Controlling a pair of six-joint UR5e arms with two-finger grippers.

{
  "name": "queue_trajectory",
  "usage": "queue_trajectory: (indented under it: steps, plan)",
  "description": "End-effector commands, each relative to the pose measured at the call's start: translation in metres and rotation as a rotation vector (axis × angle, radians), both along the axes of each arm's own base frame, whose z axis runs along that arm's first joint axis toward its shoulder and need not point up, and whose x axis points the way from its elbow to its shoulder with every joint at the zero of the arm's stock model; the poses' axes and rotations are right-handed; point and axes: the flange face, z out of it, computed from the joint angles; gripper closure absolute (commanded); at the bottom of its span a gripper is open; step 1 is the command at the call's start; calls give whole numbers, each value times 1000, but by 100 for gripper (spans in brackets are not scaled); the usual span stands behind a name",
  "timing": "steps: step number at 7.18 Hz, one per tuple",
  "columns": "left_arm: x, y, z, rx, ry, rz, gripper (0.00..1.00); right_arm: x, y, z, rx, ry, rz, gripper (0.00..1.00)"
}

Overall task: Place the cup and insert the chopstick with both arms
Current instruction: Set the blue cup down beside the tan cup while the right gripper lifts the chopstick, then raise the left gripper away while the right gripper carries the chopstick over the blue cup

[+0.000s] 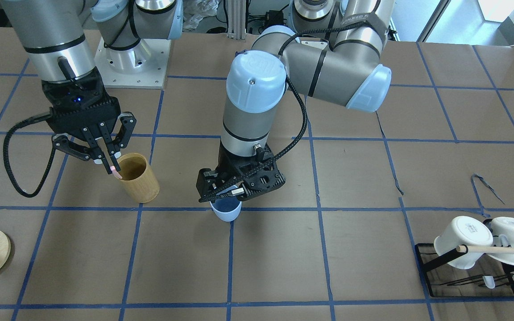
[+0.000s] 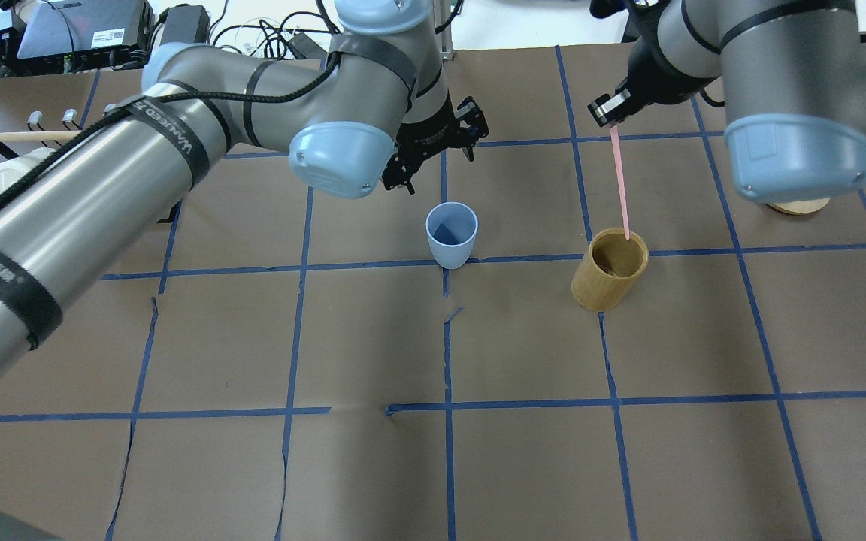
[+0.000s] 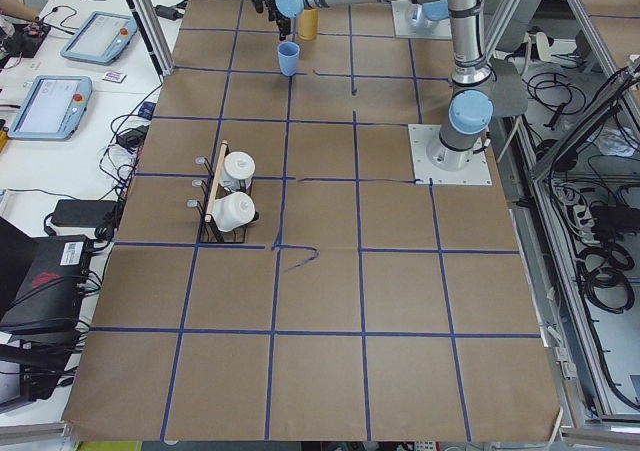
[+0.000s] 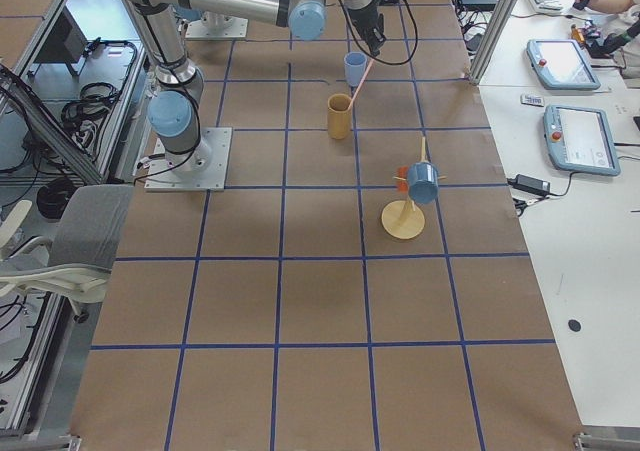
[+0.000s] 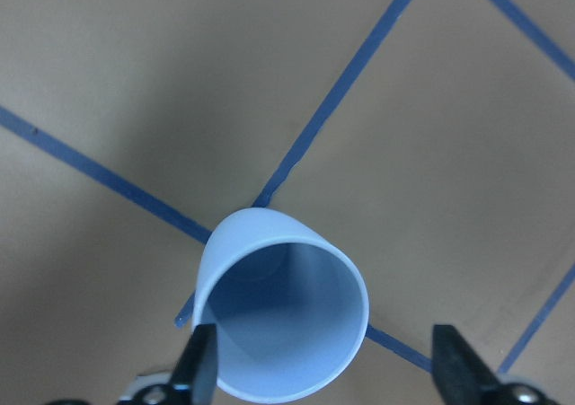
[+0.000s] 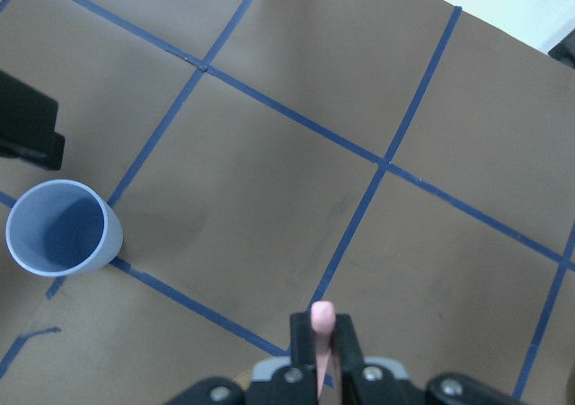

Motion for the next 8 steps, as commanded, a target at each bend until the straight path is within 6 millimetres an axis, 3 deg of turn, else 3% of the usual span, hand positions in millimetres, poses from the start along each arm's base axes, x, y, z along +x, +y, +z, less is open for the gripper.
queue_trajectory:
  steps: [1, 2, 3, 4, 5, 6, 7, 8]
  plan:
    - [21, 33, 69, 8, -40, -198, 0, 8, -2, 54, -69, -15, 19, 87]
    - [28, 51, 99, -29, -44, -306, 0, 27, -2, 66, -97, -35, 56, 89]
    - [42, 66, 109, 9, -56, -335, 0, 45, 1, 68, -97, -59, 57, 91]
    - [64, 91, 107, 135, -85, -326, 0, 66, -1, 55, -68, -98, 43, 93]
    - [107, 86, 122, 117, -113, -344, 0, 92, -1, 44, -57, -154, 57, 93]
    - [149, 74, 134, 84, -112, -428, 0, 101, -3, 37, -60, -163, 66, 93]
    - [177, 71, 148, 55, -121, -451, 0, 108, 0, 32, -68, -205, 88, 93]
    - [187, 72, 150, 50, -121, -445, 0, 113, 1, 22, -91, -252, 106, 92]
